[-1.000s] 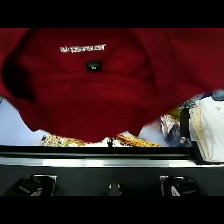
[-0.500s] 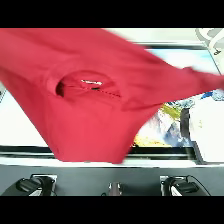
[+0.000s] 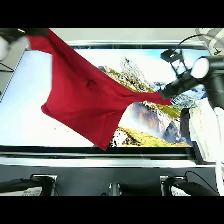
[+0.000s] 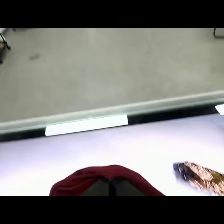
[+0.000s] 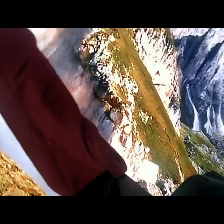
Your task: Fold the shirts.
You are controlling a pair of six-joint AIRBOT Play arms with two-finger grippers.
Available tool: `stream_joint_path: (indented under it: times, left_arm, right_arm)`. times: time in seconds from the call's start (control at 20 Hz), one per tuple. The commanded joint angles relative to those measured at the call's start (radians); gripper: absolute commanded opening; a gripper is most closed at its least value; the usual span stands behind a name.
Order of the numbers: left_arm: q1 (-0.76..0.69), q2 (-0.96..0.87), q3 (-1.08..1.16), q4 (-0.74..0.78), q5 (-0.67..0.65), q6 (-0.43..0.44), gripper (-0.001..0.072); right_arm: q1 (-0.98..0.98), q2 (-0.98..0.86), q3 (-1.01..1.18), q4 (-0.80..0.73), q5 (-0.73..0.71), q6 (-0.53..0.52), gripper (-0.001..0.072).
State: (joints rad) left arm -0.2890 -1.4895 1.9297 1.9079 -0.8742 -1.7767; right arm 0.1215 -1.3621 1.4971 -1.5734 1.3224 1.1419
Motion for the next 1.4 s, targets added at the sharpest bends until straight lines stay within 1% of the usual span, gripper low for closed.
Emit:
stream_joint_path:
  times: [0.0,0.1,0.15,0.2,0.25,0.3,0.4,0.45,0.5,0.55,0.6,0.65,0.7,0.8,0.9,0.95,1.05,1.1,1.2,1.35]
  left_arm:
    - [0.006,-0.227,0.004,-0.22,-0.133,-0.049,0.0027]
    - [0.006,-0.33,0.004,-0.377,-0.245,-0.048,0.0031]
    - [0.006,-0.368,0.004,-0.416,-0.295,-0.048,0.0067]
    - [0.007,-0.398,0.004,-0.42,-0.37,-0.046,0.0219]
    - [0.013,-0.416,0.004,-0.42,-0.44,-0.014,0.0488]
    - [0.024,-0.423,0.003,-0.425,-0.516,0.04,0.072]
    - [0.052,-0.421,-0.01,-0.424,-0.742,0.231,0.072]
    - [0.077,-0.414,-0.03,-0.436,-0.84,0.244,0.072]
    - [0.109,-0.386,-0.074,-0.507,-0.889,0.236,0.072]
    - [0.138,-0.332,-0.152,-0.624,-0.868,0.222,0.072]
    - [0.157,-0.262,-0.251,-0.725,-0.801,0.208,0.072]
    - [0.163,-0.181,-0.373,-0.789,-0.721,0.206,0.072]
    - [0.158,-0.09,-0.519,-0.809,-0.642,0.199,0.072]
    - [0.134,0.076,-0.815,-0.821,-0.517,0.148,0.072]
    - [0.119,0.216,-1.061,-0.903,-0.436,0.134,0.072]
    - [0.117,0.277,-1.16,-0.951,-0.373,0.128,0.072]
    - [0.107,0.344,-1.3,-1.024,-0.217,0.058,0.072]
    - [0.094,0.346,-1.339,-1.058,-0.152,0.036,0.072]
    - [0.041,0.322,-1.381,-1.154,-0.042,0.029,0.072]
    - [-0.086,0.266,-1.384,-1.284,0.126,0.029,0.072]
  right_arm:
    - [0.0,-0.14,-0.012,0.028,-0.088,0.026,0.0016]
    - [0.0,-0.183,-0.012,0.028,-0.073,0.025,0.0017]
    - [0.0,-0.195,-0.012,0.026,-0.051,0.023,0.0017]
    - [0.0,-0.203,-0.012,0.018,-0.031,0.005,0.0017]
    - [0.0,-0.205,-0.012,0.014,-0.02,-0.019,0.0017]
    - [0.0,-0.205,-0.012,0.009,-0.012,-0.042,0.0017]
    - [0.0,-0.205,-0.012,-0.006,-0.005,-0.05,0.0017]
    - [0.0,-0.205,-0.012,-0.006,-0.007,-0.05,0.0017]
    - [0.0,-0.205,-0.012,-0.006,-0.01,-0.05,0.0017]
    - [0.0,-0.205,-0.012,-0.006,-0.013,-0.05,0.0017]
    - [0.0,-0.205,-0.012,-0.005,-0.014,-0.05,0.0017]
    - [0.0,-0.205,-0.012,-0.005,-0.015,-0.05,0.0017]
    - [0.0,-0.205,-0.012,-0.005,-0.016,-0.05,0.0017]
    - [0.0,-0.205,-0.012,0.001,-0.022,-0.047,0.0017]
    - [0.0,-0.205,-0.012,0.016,-0.034,-0.047,0.0017]
    - [0.0,-0.206,-0.012,0.029,-0.044,-0.047,0.0017]
    - [0.0,-0.208,-0.012,0.052,-0.053,-0.047,0.0017]
    - [0.0,-0.208,-0.012,0.06,-0.053,-0.047,0.0017]
    - [0.0,-0.208,-0.012,0.063,-0.046,-0.047,0.0017]
    - [0.0,-0.208,-0.012,0.063,-0.04,-0.048,0.0017]
